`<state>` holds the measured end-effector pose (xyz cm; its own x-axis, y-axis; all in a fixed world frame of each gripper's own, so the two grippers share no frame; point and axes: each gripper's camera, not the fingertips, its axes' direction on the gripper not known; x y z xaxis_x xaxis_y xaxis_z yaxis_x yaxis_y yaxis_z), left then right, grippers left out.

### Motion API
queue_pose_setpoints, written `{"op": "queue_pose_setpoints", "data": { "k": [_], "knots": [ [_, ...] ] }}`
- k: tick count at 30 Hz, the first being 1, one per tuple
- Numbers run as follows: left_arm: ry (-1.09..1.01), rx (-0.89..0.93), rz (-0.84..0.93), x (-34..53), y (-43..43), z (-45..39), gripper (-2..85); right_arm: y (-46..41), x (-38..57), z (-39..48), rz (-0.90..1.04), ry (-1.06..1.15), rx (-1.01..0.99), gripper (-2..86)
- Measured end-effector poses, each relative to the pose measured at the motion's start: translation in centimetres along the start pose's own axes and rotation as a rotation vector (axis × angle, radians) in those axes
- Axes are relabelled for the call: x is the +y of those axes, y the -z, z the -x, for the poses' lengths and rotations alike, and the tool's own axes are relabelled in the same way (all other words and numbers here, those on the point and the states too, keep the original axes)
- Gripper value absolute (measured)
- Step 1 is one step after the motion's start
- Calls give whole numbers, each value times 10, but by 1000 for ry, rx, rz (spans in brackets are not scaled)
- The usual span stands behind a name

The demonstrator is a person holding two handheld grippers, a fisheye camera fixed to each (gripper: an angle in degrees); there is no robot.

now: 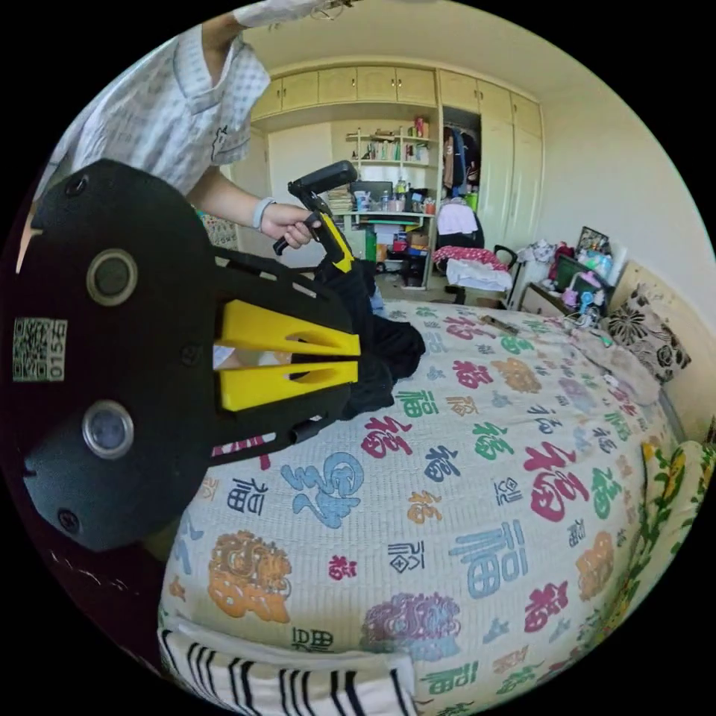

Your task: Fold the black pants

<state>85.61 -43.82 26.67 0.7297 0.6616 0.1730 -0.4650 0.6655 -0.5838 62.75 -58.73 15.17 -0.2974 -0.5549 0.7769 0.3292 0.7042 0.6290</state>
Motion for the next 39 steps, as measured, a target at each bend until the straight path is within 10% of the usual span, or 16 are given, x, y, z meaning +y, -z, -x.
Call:
{"op": "queue_pose_setpoints", "data": {
  "k": [8, 14, 24, 30, 35, 39],
  "knots": [
    [-124, 164, -393, -96, 130, -110, -1, 197, 103, 82, -373, 181, -24, -2],
    [-408, -72, -571, -223, 242, -254, -4, 347, 131, 208, -688, 410, 199, -2],
    [-669, 218, -927, -183, 377, -340, -1, 411, 351, 329, -1025, 815, 297, 0],
    [-777, 426, -773, -125, 322, -301, 2, 316, 445, 255, -948, 643, 92, -1],
    [-578, 370, -321, -61, 189, -230, 3, 173, 476, 110, -652, -136, -128, -2],
    [-361, 285, -4, -12, 96, -181, 3, 88, 484, 57, -385, -346, -3, -2]
  ]
}}
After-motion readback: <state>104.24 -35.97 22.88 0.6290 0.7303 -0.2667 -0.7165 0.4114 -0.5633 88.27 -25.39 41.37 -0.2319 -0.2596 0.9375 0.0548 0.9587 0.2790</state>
